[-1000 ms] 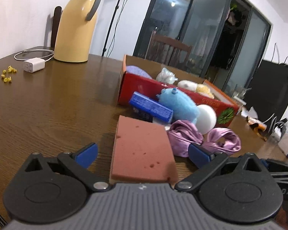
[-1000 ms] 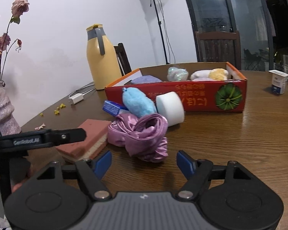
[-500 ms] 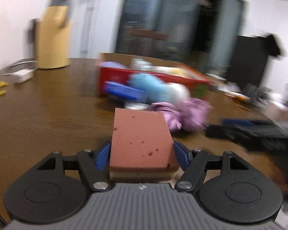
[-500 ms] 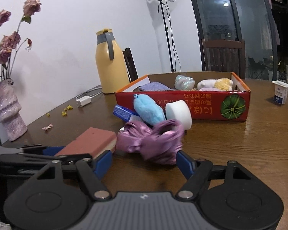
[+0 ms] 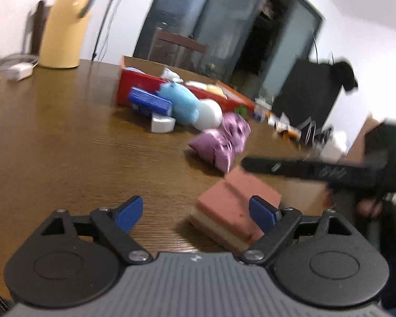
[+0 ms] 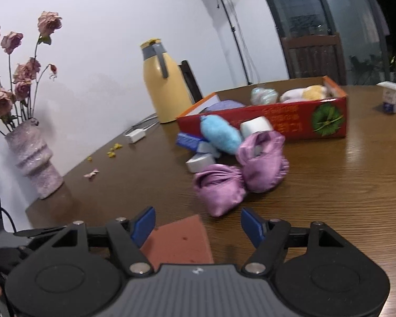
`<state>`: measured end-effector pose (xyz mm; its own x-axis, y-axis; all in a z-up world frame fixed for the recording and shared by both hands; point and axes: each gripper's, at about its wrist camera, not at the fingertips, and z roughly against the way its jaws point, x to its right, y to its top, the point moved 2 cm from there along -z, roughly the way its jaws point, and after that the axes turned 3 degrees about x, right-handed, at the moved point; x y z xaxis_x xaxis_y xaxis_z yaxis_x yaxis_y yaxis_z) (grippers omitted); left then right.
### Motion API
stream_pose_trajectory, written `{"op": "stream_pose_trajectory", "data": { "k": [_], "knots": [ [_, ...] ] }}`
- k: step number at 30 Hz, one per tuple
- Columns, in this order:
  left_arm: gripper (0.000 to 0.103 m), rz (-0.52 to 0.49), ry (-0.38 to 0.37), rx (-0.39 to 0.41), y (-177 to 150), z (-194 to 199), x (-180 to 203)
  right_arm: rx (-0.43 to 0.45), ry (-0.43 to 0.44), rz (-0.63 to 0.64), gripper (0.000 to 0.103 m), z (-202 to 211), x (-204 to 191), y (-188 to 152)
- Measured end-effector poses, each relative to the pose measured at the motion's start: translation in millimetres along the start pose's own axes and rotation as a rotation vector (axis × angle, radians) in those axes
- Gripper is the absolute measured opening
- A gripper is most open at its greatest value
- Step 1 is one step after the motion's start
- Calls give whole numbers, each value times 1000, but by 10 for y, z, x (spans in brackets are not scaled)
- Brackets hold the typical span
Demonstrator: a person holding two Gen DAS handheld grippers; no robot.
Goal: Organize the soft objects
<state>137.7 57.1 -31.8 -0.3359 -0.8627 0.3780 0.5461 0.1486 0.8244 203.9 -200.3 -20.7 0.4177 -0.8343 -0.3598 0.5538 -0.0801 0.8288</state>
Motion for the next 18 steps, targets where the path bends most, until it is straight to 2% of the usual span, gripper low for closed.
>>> {"op": "stream_pose_trajectory", "data": {
  "k": [3,8,10,13,16,18],
  "knots": [
    [83,55,-37,-5,64,22,5,-10,-21,-33,57,-72,16,-38],
    [61,133,-119,-76,21,-130,36,-18,-31,-60,49,22,121,-86],
    [50,130,-106,-95,-10,-233,64,-27,-9,-86,43,84,174,-106],
    [43,158,-102,-92,21,-340,69,-26,9,-96,36,191,184,-147],
    [43,170,-61,-98,94,-463,95,-11,21,-105,35,296,193,-165],
    [45,152,-61,-95,112,-448,105,-6,7,-105,35,333,207,-165]
  ]
}}
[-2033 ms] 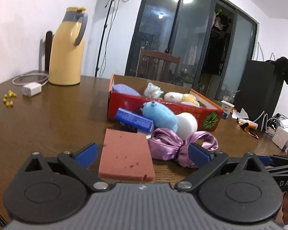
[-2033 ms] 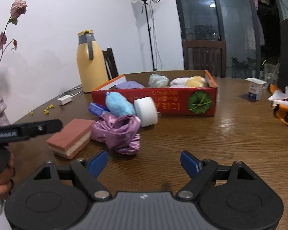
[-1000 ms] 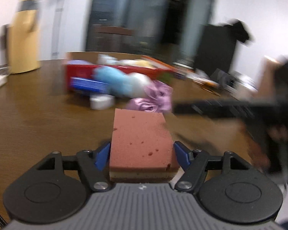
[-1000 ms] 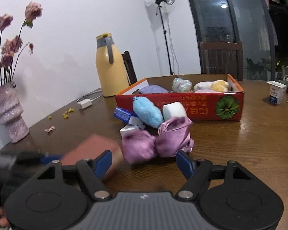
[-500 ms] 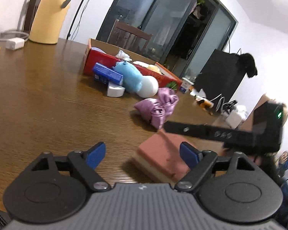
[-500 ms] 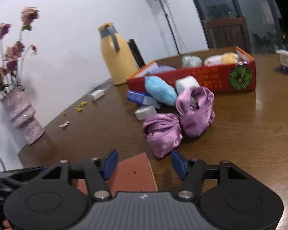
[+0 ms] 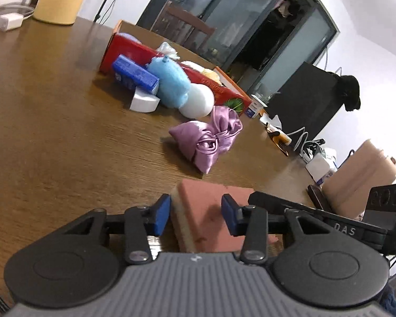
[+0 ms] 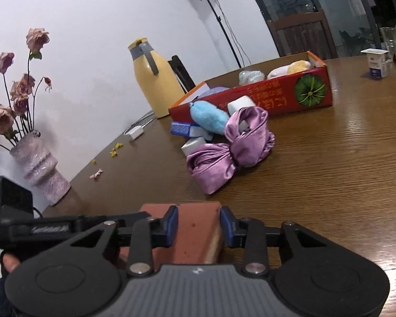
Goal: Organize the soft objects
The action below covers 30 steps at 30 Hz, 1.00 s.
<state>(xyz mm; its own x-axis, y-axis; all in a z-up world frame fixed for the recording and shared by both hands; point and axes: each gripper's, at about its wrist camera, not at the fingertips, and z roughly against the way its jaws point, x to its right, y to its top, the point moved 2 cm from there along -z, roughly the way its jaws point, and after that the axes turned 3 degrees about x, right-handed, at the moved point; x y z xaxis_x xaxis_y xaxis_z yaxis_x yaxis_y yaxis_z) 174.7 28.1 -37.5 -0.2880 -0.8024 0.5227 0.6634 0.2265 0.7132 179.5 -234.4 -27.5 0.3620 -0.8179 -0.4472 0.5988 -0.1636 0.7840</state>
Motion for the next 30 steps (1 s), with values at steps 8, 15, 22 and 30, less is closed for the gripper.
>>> {"op": "stream_pose_trajectory", "data": {
  "k": [8,15,22,30],
  "knots": [
    [45,28,-25,-4,-137,116,0,-33,17,-35,37,-48,28,-37],
    [39,-9,-20,74,141,127,91,-6,13,11,32,-49,-136,249],
    [39,-131,-19,213,1427,-212,151,169,16,111,32,-501,-232,1443],
    [39,-128,178,107,2373,-1185,-371,6,-6,-24,32,-1999,193,2328]
  ]
}}
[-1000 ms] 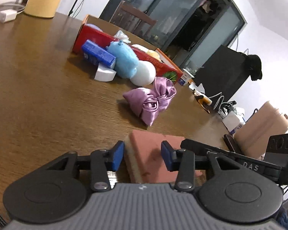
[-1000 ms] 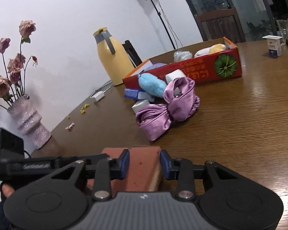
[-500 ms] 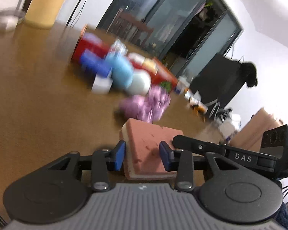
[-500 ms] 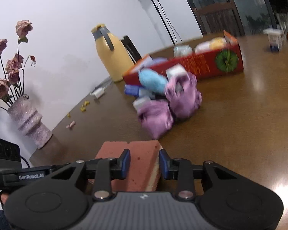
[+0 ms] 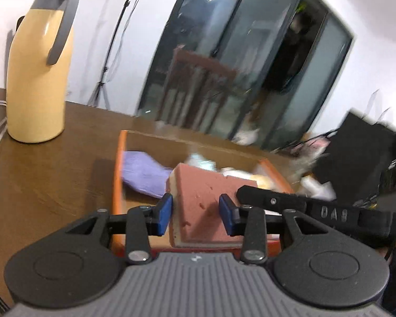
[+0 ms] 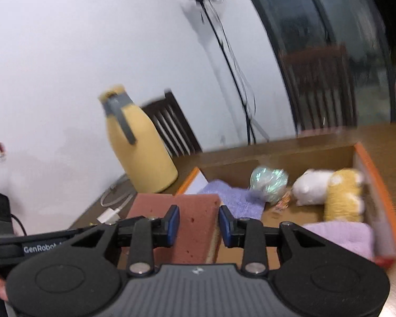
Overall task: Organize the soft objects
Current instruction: 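Carry the pink sponge into the box and open the grippers, then withdraw both grippers toward the purple satin bow pouch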
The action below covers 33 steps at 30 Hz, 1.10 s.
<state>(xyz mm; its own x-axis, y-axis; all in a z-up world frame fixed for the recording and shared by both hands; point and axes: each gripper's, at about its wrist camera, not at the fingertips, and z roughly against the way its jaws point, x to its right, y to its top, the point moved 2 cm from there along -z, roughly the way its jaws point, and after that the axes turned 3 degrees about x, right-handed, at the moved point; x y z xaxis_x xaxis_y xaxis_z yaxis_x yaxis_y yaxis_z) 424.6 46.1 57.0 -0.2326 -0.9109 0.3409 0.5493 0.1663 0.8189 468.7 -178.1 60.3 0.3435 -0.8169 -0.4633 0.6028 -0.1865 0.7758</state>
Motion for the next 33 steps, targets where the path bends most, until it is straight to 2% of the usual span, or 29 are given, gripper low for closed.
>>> {"op": "stream_pose_trajectory", "data": {
  "k": [3,6,7,8,10,11,15,20,22,26,27,28,33],
  "knots": [
    [39,-39,64,-36,-8,-264,-107,-76,-18,-18,32,-415,115,-8],
    [41,-61,92,-101,-83,-436,-215,-153,-66,6,32,-712,135,-78],
    [49,-101,98,-73,-132,-404,-183,-177,-78,12,32,-792,138,-111],
    [52,-133,89,-42,-151,-372,-162,-189,-82,16,32,-819,142,-181],
    [63,-145,70,13,-169,-289,-154,-208,-84,19,34,-896,142,-240],
    [64,-145,81,35,-167,-246,-144,-212,-94,29,34,-909,121,-249],
    [65,-162,103,69,-91,-105,-127,-232,-108,78,46,-876,44,-249],
    [65,-183,139,101,37,111,-14,-163,-111,94,48,-463,3,-88],
    [70,-194,136,126,74,280,60,-118,-116,110,49,-192,-30,26],
    [73,-218,135,171,115,652,244,-28,-140,177,57,398,-124,195],
    [77,-226,137,180,112,759,300,-6,-147,200,58,558,-151,214],
    [80,-234,137,188,107,837,342,20,-160,221,59,742,-174,223],
    [83,-257,150,250,30,1264,577,139,-230,310,70,1447,-247,157]
  ]
}}
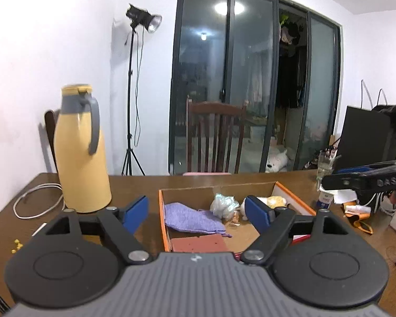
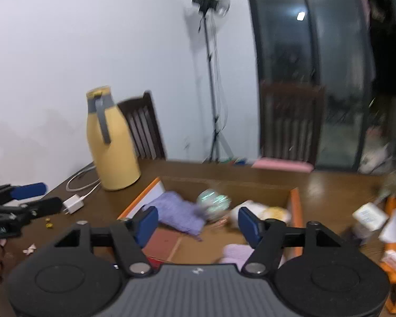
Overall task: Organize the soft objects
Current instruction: 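Withdraw both grippers toward the purple satin bow pouch, then grasp the purple satin bow pouch with both grippers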
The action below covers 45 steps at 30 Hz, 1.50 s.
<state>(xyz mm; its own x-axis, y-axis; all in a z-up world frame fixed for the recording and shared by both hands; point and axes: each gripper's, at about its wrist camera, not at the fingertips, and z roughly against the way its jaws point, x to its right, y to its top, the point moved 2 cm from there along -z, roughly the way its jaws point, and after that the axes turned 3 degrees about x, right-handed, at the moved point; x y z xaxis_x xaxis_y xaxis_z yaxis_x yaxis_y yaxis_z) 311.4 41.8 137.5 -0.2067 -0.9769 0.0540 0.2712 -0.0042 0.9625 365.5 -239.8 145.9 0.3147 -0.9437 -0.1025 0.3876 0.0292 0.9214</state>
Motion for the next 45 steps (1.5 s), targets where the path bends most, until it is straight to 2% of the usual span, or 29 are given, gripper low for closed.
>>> {"op": "stream_pose_trajectory", "data": {
  "k": [4,5,6,12,16,18,21,24,27,32,36,40,41,43,45],
  "knots": [
    [87,8,45,55,-108,328,102,116,-36,40,72,453,-8,-168],
    [91,4,55,65,-145,390,114,137,-42,41,72,542,-16,-216],
    [97,-2,64,76,-174,462,143,148,-46,43,73,612,-39,-249],
    [100,10,80,127,-446,952,292,205,-65,65,73,981,-224,-553],
    [103,-13,108,160,-757,1356,399,209,-61,88,73,1271,-398,-964],
    [103,-19,99,166,-958,1561,456,205,-50,83,73,1431,-490,-1196],
    [103,-26,71,137,-1217,1792,515,185,-31,55,73,1640,-618,-1510],
    [103,-37,35,92,-1381,1913,556,132,32,14,77,1800,-680,-1851],
    [103,-58,25,70,-1409,1861,596,74,55,-2,77,1823,-736,-2056],
    [103,-24,20,46,-1457,1742,573,75,19,-3,77,1728,-723,-2073],
    [103,9,6,-13,-1538,1482,575,40,18,-69,76,1498,-583,-2105],
    [101,49,-55,-89,-1599,1105,636,-6,-8,-112,71,1187,-435,-2088],
    [98,52,-73,-100,-1606,999,665,-3,-10,-108,68,1130,-402,-2053],
    [76,65,-107,-128,-1603,736,705,8,2,-104,62,949,-323,-1917],
    [62,105,-134,-179,-1614,464,708,4,12,-101,48,737,-258,-1775]
  ]
}}
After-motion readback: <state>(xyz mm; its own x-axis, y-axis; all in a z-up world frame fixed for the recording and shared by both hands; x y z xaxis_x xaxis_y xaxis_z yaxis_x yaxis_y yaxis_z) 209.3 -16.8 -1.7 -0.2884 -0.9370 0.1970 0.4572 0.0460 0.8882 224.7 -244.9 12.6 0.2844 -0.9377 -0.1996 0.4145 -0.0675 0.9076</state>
